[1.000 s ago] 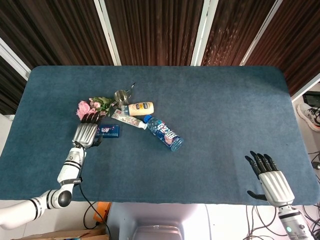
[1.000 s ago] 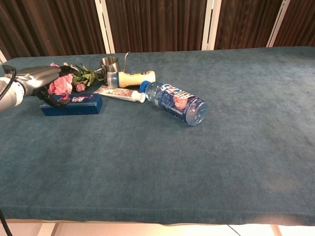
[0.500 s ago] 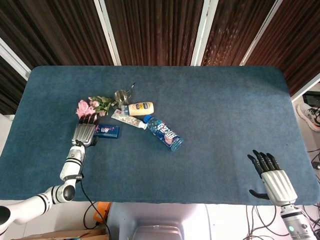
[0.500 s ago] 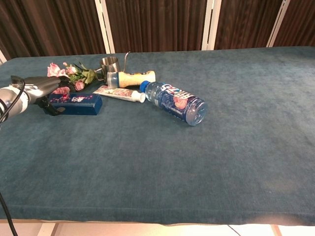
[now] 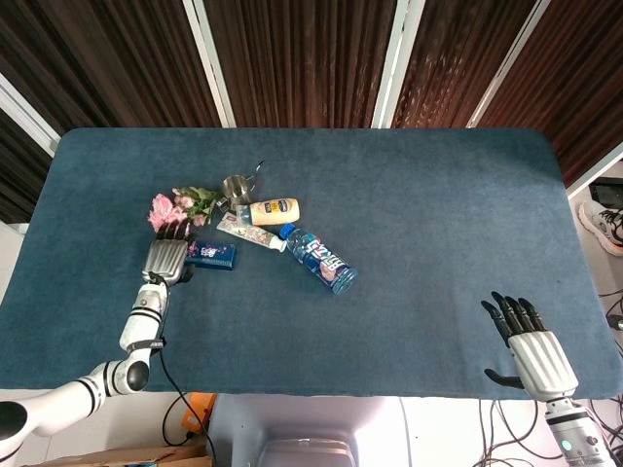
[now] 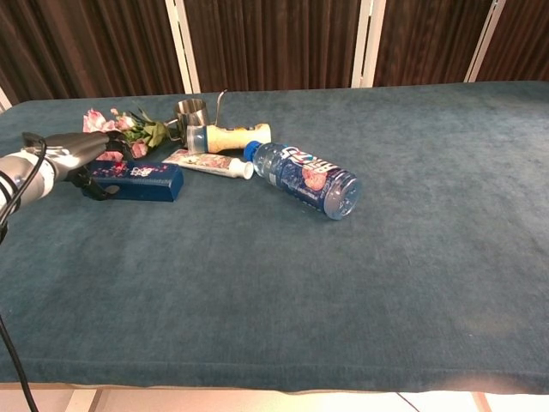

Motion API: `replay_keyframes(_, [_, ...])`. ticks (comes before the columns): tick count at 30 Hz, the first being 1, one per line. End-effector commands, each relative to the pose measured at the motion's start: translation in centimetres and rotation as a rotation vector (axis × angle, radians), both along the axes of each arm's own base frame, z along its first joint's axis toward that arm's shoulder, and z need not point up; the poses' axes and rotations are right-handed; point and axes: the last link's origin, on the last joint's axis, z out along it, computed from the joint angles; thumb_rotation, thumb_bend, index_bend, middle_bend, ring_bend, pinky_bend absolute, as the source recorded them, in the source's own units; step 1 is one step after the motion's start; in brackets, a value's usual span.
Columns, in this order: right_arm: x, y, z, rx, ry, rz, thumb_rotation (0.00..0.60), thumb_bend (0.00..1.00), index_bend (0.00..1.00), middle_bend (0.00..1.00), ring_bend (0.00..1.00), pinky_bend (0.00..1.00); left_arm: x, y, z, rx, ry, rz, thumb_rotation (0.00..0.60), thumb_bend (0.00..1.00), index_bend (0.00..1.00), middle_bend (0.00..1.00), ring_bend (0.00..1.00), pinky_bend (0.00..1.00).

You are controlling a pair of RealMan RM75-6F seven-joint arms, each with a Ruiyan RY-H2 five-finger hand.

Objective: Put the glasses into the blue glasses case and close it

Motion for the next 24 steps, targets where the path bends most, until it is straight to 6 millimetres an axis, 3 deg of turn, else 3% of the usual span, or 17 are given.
replay_keyframes(1, [0.0,0.0,0.0,0.000,-0.001,0.001,0.600,0.22,0.00,0.00,0.00,0.00,0.1,-0.2,0.0,-0.006,-0.019,0.003,0.600,0.43,0.26,0.00,0.00,0.02])
replay_keyframes(3, [0.0,0.0,0.0,0.000,-0.001,0.001,0.600,0.22,0.00,0.00,0.00,0.00,0.4,-0.3,0.3,0.003,-0.041,-0.005,0.600,0.41,0.03,0.00,0.00,0.02])
replay_keyframes(4, [0.0,0.0,0.0,0.001,0.000,0.002,0.600,0.22,0.00,0.00,0.00,0.00,0.5,-0.5,0.5,0.009,-0.050,-0.012,0.600,0.41,0.01,0.00,0.00,0.02])
replay_keyframes(9, [0.1,0.0,-0.4,0.013,0.008,0.004,0.600,0.22,0.00,0.00,0.00,0.00,1.2,-2.2,2.7,0.043,-0.086,-0.082,0.600,0.39,0.00,0.00,0.00,0.02])
replay_keyframes(13, [0.2,0.1,-0.8,0.031,0.011,0.010,0.600,0.22,0.00,0.00,0.00,0.00,1.2,-5.3,5.9,0.059,-0.107,-0.131,0.600,0.38,0.00,0.00,0.00,0.03])
replay_keyframes(16, [0.3,0.1,-1.0,0.041,0.014,0.018,0.600,0.22,0.00,0.00,0.00,0.00,0.0,-10.5,9.3,0.048,-0.124,-0.137,0.600,0.38,0.00,0.00,0.00,0.03])
replay_keyframes(20, [0.2,-0.1,-1.4,0.046,0.027,0.017,0.600,0.22,0.00,0.00,0.00,0.00,-3.1,-19.9,13.8,0.061,-0.152,-0.125,0.600,0.39,0.00,0.00,0.00,0.02])
replay_keyframes(24, [0.2,0.0,-2.0,0.057,0.049,0.012,0.600,0.22,0.00,0.00,0.00,0.00,-6.3,-26.3,15.8,0.165,-0.181,-0.096,0.600,0.39,0.00,0.00,0.00,0.01])
